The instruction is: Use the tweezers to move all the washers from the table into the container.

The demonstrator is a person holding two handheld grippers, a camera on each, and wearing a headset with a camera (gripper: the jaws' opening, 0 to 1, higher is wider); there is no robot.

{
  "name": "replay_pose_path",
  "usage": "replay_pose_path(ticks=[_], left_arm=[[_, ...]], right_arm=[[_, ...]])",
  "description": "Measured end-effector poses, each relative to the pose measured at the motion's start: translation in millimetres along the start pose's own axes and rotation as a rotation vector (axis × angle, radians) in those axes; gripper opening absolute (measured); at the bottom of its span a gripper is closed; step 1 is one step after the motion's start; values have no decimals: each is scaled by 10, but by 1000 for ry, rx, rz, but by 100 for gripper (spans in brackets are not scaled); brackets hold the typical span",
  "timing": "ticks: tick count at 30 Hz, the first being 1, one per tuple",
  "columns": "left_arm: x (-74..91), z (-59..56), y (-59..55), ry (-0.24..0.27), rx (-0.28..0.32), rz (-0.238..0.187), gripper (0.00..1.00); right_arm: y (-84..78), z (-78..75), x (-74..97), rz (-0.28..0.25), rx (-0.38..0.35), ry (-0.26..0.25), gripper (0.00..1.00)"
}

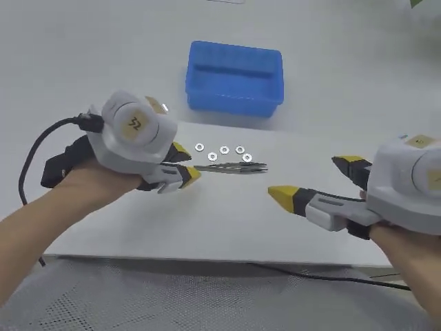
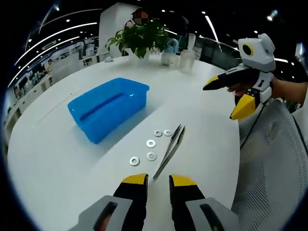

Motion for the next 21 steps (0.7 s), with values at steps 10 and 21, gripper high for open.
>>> replay_pose_path(ticks=[10,21], left_arm=[[-114,-17,38,-7,-85,23,2],[219,-226,202,4,-183,-35,0]], right_arm=[[20,-5,-20,6,11,7,70],[126,193,-47,13,128,63,58]])
Point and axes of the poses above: the centre of the closed fingertips' face, and the gripper's own axes: x roughly backward along the fingers, z roughly to its left, y roughly out of its top, the point moved 3 cm from there along x, roughly backward along the fingers, and after that the axes turned 12 degrees about z, right-handed, at the moved point
